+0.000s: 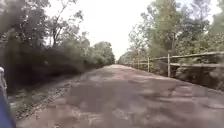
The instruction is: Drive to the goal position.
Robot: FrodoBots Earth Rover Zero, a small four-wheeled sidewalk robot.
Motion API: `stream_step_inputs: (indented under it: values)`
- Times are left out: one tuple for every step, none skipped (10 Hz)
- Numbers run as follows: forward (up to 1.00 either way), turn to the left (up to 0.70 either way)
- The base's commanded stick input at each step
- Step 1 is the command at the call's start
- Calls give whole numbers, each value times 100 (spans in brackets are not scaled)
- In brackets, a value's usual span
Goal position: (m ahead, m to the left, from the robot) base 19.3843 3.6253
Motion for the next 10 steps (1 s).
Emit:
stream_step_inputs:
  values:
    - [70,0]
    - [70,0]
    - [70,0]
    - [70,0]
    - [70,0]
    - [70,0]
    - [70,0]
    - [70,0]
    - [70,0]
    - [70,0]
